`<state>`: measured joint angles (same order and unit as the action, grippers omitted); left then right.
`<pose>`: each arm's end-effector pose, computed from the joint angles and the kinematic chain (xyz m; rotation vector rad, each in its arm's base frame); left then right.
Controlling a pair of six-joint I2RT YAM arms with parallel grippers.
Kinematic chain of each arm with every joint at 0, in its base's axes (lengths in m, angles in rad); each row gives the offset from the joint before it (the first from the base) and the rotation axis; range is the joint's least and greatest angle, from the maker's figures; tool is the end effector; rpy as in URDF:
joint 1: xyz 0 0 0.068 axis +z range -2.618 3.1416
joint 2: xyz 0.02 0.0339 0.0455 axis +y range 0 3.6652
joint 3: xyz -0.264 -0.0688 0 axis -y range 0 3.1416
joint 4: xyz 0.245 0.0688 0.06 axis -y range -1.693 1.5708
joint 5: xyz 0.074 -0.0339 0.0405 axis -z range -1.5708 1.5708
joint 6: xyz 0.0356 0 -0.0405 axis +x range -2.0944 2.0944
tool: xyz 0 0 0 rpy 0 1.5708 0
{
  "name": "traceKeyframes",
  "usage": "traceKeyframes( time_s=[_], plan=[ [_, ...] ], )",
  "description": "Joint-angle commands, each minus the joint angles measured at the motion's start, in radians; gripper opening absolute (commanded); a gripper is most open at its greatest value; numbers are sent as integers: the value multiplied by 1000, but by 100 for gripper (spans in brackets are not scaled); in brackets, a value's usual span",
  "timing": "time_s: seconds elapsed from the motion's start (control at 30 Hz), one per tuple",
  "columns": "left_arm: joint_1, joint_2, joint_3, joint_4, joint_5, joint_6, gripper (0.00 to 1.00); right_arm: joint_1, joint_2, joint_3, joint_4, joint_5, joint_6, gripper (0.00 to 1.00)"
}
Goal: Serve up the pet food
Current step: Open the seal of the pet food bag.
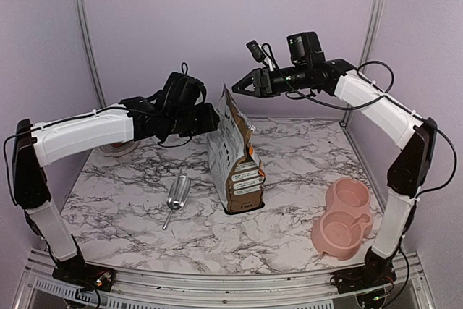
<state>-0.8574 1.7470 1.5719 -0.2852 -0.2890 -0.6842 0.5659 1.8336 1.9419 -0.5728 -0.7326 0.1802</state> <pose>0.2792 -0.3070 0.3418 -0.0071 2.0788 -0.6787 0.3379 0.2429 0.4096 -0.8746 1.9302 1.2007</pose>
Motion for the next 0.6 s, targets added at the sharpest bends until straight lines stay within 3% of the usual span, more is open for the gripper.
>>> traceKeyframes(
  time_s=[0.0,0.57],
  plan=[
    [8,-91,-64,68,-12,32,39,24,77,119,-131,127,-16,50],
    [30,-207,-262,166,-6,42,39,48,208,279,-127,311,86,51]
  ],
)
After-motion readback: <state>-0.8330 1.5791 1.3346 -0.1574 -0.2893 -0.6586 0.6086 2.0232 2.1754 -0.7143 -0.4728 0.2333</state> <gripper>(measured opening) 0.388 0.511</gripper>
